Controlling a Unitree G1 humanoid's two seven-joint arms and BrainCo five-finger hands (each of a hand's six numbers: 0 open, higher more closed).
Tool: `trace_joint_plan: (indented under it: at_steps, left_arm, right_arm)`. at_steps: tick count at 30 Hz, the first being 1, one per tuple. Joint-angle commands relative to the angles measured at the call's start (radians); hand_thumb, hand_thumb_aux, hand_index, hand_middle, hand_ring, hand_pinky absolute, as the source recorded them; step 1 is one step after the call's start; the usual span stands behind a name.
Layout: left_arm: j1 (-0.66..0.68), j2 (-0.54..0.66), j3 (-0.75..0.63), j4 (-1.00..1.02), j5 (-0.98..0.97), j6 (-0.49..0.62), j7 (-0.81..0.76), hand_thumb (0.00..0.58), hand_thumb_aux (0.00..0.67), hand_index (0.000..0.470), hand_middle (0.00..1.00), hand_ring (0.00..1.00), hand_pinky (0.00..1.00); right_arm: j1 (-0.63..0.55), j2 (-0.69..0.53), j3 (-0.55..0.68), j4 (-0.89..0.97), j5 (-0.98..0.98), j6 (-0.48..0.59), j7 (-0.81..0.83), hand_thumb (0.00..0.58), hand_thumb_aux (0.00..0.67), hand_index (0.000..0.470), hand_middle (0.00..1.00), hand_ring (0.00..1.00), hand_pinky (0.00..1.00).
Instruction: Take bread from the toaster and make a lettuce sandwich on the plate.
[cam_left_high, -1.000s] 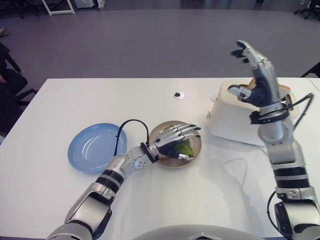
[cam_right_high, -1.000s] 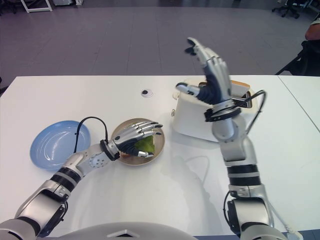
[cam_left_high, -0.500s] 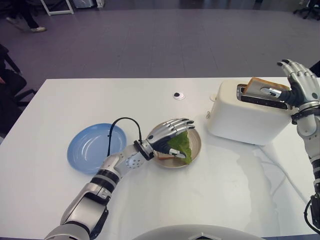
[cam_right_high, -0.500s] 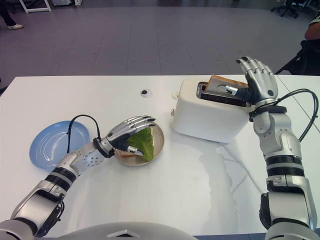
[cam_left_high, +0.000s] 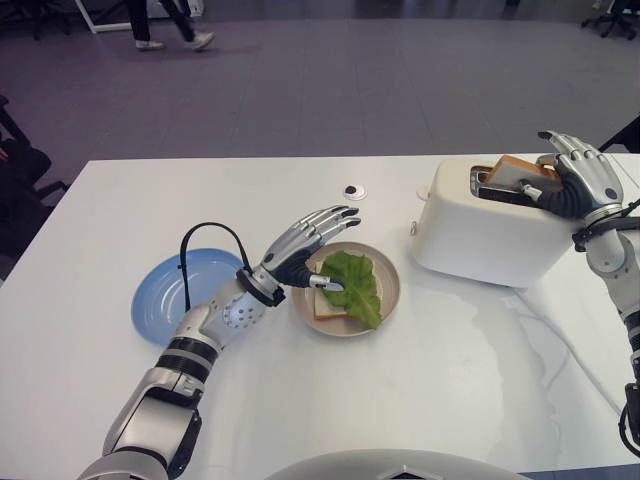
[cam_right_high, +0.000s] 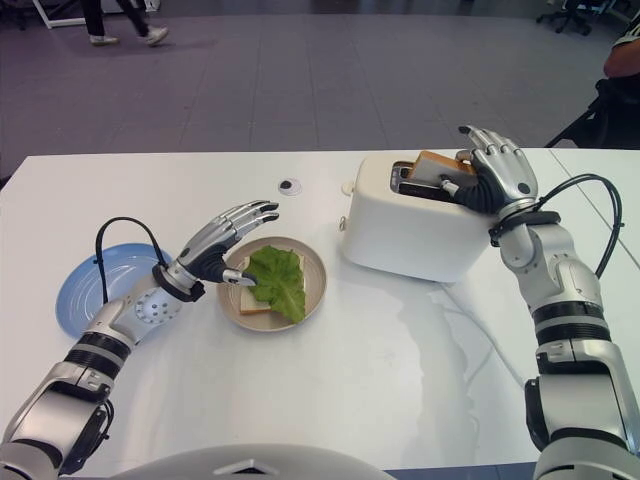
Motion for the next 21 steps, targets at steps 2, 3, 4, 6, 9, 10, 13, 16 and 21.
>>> trace_joint_plan:
  at_steps: [2,3,4,6,9,10,13,16,21]
  left_arm:
    - [0.01,0.011,0.024,0.0,-0.012,-0.005,-0.004,0.0,0.0,0.0,0.0,0.0,0.0]
    - [0.009,0.012,0.028,0.002,-0.015,-0.007,-0.004,0.0,0.0,0.0,0.0,0.0,0.0]
    - [0.008,0.013,0.032,0.002,-0.019,-0.01,-0.006,0.0,0.0,0.0,0.0,0.0,0.0]
    - [0.01,0.015,0.041,0.002,-0.031,-0.019,-0.01,0.0,0.0,0.0,0.0,0.0,0.0]
    - [0.012,0.022,0.054,0.001,-0.054,-0.03,-0.018,0.0,0.0,0.0,0.0,0.0,0.0]
    - [0.012,0.025,0.061,0.001,-0.063,-0.035,-0.021,0.0,0.0,0.0,0.0,0.0,0.0]
    - [0.021,0.046,0.102,-0.012,-0.104,-0.057,-0.022,0.0,0.0,0.0,0.0,0.0,0.0]
    - [0.046,0.071,0.159,-0.047,-0.254,-0.129,-0.051,0.0,0.0,0.0,0.0,0.0,0.0]
    - [0.093,0.093,0.166,-0.159,-0.588,-0.226,-0.176,0.0,0.0,0.0,0.0,0.0,0.0]
  right_arm:
    - [-0.001,-0.003,-0.045,-0.084,0.042,-0.001,-0.035,0.58,0.67,0.47,0.18,0.18,0.18]
    - [0.002,-0.003,-0.058,-0.103,0.052,-0.002,-0.043,0.58,0.67,0.47,0.25,0.25,0.25]
    - [0.007,-0.003,-0.074,-0.124,0.067,-0.006,-0.049,0.58,0.67,0.47,0.48,0.48,0.48]
    - [0.015,-0.002,-0.099,-0.16,0.09,-0.012,-0.056,0.58,0.67,0.47,0.97,0.97,0.97]
    - [0.029,0.0,-0.131,-0.214,0.125,-0.021,-0.055,0.58,0.67,0.47,1.0,1.0,1.0]
    - [0.037,0.005,-0.147,-0.245,0.147,-0.027,-0.05,0.58,0.67,0.47,1.0,1.0,1.0]
    - [0.059,0.03,-0.191,-0.344,0.251,-0.066,-0.018,0.58,0.67,0.47,1.0,1.0,1.0]
    - [0.092,0.069,-0.174,-0.468,0.375,-0.101,0.086,0.58,0.67,0.47,1.0,1.0,1.0]
    - [0.124,0.151,-0.083,-0.592,0.469,-0.108,0.248,0.58,0.67,0.47,1.0,1.0,1.0]
